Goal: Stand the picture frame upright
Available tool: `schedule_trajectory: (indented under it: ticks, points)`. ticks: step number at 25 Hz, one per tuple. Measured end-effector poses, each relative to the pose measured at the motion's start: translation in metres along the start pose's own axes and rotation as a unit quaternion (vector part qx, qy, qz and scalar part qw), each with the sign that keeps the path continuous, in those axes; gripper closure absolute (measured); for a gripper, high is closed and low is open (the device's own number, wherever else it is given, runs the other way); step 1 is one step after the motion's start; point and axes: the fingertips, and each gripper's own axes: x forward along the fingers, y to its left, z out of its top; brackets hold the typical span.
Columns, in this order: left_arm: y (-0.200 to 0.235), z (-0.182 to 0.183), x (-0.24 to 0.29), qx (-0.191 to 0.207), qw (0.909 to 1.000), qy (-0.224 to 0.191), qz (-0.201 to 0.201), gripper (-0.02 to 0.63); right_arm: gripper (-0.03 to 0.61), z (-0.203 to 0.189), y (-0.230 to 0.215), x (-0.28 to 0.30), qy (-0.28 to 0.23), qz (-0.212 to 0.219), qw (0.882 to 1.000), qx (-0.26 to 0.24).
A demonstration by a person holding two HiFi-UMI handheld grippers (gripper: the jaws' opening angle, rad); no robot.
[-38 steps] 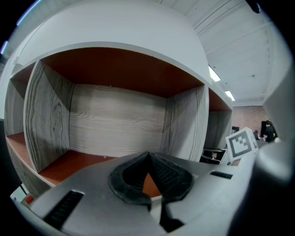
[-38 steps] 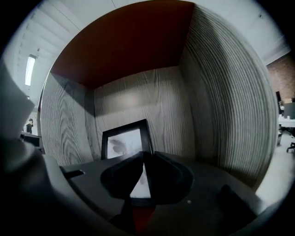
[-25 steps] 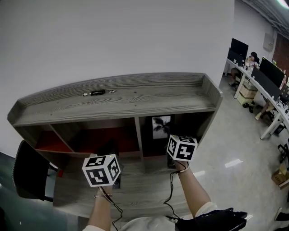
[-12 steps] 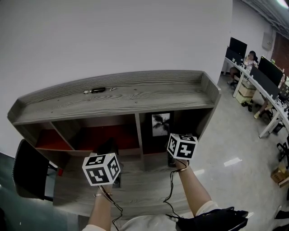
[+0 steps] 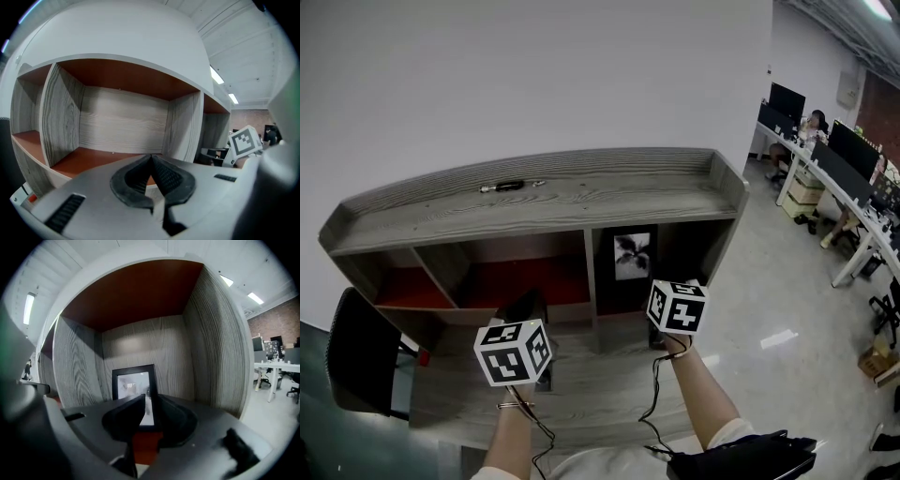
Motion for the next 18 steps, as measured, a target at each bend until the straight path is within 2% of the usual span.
schedule_trajectory:
  ticks: [18]
  points:
    - [-0.01,-0.029,-0.04,-0.013,0.9984,0.006,-0.054,0.601,0.509,-0.021,0.021,-0.076,-0.012,-0.032,0.999,-0.011]
